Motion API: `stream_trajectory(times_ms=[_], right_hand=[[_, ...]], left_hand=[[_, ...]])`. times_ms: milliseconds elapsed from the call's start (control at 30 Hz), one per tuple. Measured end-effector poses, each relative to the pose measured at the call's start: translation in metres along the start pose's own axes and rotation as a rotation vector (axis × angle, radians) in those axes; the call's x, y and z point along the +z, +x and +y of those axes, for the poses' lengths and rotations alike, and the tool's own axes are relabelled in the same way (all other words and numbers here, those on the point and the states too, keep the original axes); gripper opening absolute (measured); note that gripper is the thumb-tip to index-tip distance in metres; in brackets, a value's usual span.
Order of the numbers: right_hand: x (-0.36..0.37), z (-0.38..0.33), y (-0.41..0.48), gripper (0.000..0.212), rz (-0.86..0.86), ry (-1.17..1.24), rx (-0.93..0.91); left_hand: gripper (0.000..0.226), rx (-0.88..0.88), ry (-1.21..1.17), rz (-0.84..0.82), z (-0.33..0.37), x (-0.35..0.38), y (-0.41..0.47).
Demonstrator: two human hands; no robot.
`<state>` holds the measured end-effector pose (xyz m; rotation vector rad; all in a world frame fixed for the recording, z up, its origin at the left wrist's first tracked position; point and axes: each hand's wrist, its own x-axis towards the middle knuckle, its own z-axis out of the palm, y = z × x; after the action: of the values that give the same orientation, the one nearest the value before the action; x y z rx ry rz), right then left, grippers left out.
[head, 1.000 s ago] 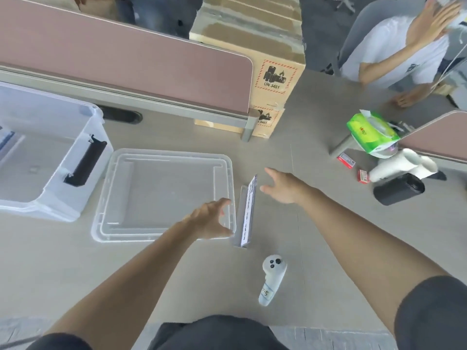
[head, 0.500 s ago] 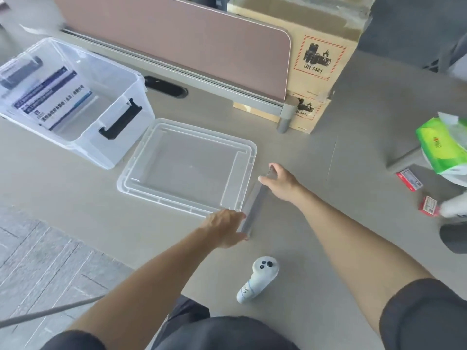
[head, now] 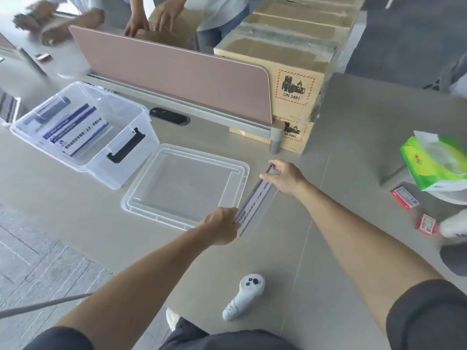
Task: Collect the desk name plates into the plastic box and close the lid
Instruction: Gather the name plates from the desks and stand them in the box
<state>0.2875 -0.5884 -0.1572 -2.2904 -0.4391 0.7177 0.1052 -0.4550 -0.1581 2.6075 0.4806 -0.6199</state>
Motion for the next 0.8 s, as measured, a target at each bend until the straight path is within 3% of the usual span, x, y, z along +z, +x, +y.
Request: stream_trajectory(times_ms=[167, 333, 433, 600, 800], right_hand=[[-0.015, -0.021, -0.015, 0.079, 0.134, 0.058, -0.056], [-0.010, -0.066, -0.025, 0.081, 0.156, 0.027, -0.158], [0.009, -0.100, -0.030, 0.081, 0.143, 0.033, -0.207], [0.049, -0.165, -0.042, 0.088, 0.135, 0.121, -0.255], [0.111, -0.258, -0.056, 0.074, 0.155, 0.113, -0.339]], left_hand=[[0.021, 0.036, -0.057, 0.191, -0.002, -0.021, -0.008], [0.017, -0.010, -0.277, 0.341, -0.029, -0.034, -0.034], [0.020, -0.043, -0.398, 0.427, -0.059, -0.044, -0.051], [0.018, -0.052, -0.393, 0.600, -0.117, -0.066, -0.076], [0.016, -0.025, -0.459, 0.744, -0.206, -0.092, -0.115]])
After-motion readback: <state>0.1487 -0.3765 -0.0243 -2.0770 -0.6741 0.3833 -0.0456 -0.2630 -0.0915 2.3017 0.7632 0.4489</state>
